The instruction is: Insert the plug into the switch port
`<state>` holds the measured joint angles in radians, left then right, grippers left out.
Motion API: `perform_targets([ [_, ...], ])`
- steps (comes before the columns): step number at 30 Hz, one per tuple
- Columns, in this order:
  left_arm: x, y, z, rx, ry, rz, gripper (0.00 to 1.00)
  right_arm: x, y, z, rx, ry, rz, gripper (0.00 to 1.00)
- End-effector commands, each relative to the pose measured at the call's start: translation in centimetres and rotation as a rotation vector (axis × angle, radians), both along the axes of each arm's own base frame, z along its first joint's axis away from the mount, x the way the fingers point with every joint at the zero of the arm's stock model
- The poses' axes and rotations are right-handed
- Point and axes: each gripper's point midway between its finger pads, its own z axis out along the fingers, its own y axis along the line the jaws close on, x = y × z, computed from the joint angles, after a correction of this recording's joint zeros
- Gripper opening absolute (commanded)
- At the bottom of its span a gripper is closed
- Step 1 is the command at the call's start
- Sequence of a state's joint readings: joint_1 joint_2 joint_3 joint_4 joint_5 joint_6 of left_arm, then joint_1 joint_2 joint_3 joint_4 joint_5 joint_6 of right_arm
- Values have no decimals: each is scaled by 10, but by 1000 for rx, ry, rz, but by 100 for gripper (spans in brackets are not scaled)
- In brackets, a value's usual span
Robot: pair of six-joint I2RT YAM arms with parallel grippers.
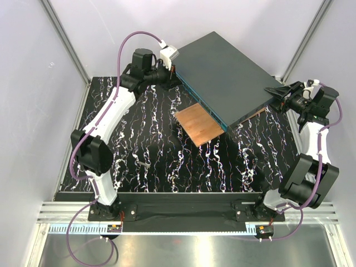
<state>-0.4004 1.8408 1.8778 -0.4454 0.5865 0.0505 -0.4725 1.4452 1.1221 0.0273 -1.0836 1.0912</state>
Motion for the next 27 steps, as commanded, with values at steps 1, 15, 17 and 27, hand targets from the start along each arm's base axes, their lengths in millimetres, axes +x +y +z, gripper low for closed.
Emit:
perform_targets([
  [1, 14, -12, 7, -26, -82, 8, 0, 14, 9, 7, -97, -89, 16, 0],
  [15, 30, -32, -2, -145, -45, 35, 0, 15, 9, 3, -89, -80, 21, 0],
  [17, 30, -35, 0, -164, -38, 26, 0, 15, 9, 4, -89, -80, 23, 0],
  [27, -24, 47, 37, -185, 1, -32, 10, 14, 8, 11, -134, -81, 38, 14],
])
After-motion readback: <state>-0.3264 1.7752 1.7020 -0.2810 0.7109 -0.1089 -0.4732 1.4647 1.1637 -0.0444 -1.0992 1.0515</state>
